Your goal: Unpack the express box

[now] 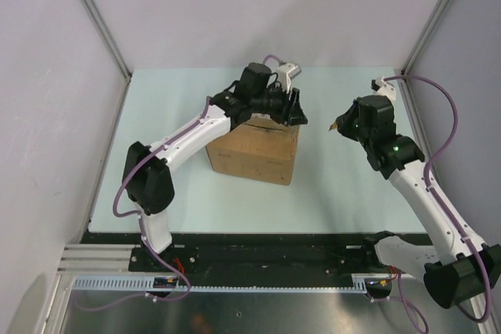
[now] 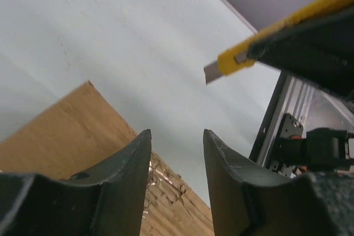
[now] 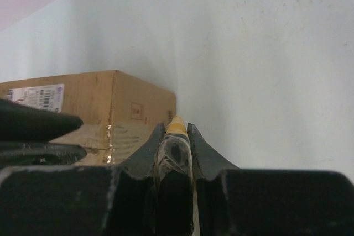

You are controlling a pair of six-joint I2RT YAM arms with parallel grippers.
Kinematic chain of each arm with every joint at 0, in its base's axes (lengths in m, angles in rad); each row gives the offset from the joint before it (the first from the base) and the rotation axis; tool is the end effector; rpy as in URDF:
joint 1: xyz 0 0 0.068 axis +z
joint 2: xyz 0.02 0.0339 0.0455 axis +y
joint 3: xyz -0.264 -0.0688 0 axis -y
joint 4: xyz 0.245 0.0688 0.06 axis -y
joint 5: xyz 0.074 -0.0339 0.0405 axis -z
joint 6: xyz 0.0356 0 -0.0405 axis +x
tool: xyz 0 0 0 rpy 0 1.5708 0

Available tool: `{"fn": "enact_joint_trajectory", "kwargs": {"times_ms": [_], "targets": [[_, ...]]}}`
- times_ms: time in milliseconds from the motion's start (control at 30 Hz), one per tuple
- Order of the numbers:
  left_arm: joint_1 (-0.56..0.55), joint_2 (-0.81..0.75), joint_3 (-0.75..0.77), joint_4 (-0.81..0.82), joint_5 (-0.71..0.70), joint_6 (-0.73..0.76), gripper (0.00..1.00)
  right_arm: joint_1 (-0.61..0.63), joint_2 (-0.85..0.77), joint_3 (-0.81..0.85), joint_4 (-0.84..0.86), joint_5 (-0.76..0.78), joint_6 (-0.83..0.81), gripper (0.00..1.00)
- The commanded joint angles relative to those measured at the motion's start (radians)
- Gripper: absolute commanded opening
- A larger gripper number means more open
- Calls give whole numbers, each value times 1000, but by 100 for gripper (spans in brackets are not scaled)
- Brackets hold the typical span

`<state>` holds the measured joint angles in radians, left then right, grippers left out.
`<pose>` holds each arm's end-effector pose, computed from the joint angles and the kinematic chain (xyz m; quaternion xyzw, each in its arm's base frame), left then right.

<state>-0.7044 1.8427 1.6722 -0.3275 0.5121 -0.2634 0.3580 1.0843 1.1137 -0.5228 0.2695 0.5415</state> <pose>0.3200 -0.2949 0.3352 0.3082 0.7831 -0.4227 0.3363 0.2235 0.0735 0.3627 0.1466 0.8407 0.1172 0.5079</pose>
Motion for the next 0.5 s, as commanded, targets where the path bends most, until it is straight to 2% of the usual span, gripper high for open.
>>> {"fn": "enact_joint_trajectory", "kwargs": {"times_ms": [0, 133, 267, 467], "targets": [[5, 26, 98, 25, -18, -26, 48, 22, -67, -38, 142, -26, 109, 0], [6, 79, 119, 19, -20, -39, 40, 113, -67, -71, 227, 54, 156, 0], [8, 110, 107, -19, -82, -42, 34, 217, -28, -83, 279, 123, 190, 0], [19, 124, 81, -44, -243, -23, 29, 251, -3, -94, 299, 195, 209, 0]]}}
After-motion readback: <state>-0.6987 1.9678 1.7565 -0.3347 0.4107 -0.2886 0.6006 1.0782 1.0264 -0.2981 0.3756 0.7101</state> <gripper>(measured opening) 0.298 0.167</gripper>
